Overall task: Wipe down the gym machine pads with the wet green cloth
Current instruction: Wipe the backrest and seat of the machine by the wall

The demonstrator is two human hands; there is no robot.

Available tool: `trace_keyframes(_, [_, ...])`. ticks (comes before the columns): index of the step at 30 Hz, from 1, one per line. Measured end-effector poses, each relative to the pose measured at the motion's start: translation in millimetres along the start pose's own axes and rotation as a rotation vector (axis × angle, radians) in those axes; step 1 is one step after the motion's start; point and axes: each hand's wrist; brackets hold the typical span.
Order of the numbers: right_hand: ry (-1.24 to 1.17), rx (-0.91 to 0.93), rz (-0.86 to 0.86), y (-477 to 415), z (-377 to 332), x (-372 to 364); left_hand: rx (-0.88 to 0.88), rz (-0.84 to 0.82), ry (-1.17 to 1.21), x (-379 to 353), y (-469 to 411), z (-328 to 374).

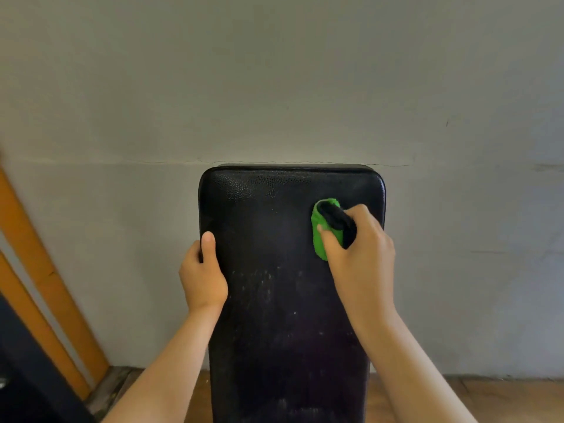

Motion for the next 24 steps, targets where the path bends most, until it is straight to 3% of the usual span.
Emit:
trace_keyframes(4, [0.107, 0.042, -0.116, 42.8, 20.2, -10.1, 0.043, 0.006, 0.009, -0.9, -2.8, -4.6])
trace_keyframes(8, [0.091, 0.043, -0.205, 27.9, 11.7, 1.6, 0.020, 0.000, 0.006, 0.5, -3.7, -7.0])
trace_keyframes(13, [-0.032, 0.092, -0.063, -26.3, -21.2, 16.5, -0.010, 0.005, 0.016, 0.0, -6.3, -11.5])
trace_keyframes(17, [0.111, 0.185, -0.073, -42.3, -25.3, 7.9, -0.029, 0.011, 0.015, 0.4, -7.5, -10.5])
trace_keyframes(24, [0.220, 0.350, -0.338, 13.4, -1.6, -12.6, -0.008, -0.018, 0.033, 1.3, -5.1, -7.0])
Point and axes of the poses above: each hand's wrist, its own y-axis away from the middle knuckle, its own x-axis out of the back of the hand, z = x × y, and after that the axes turned 1 degree about -z, right-handed
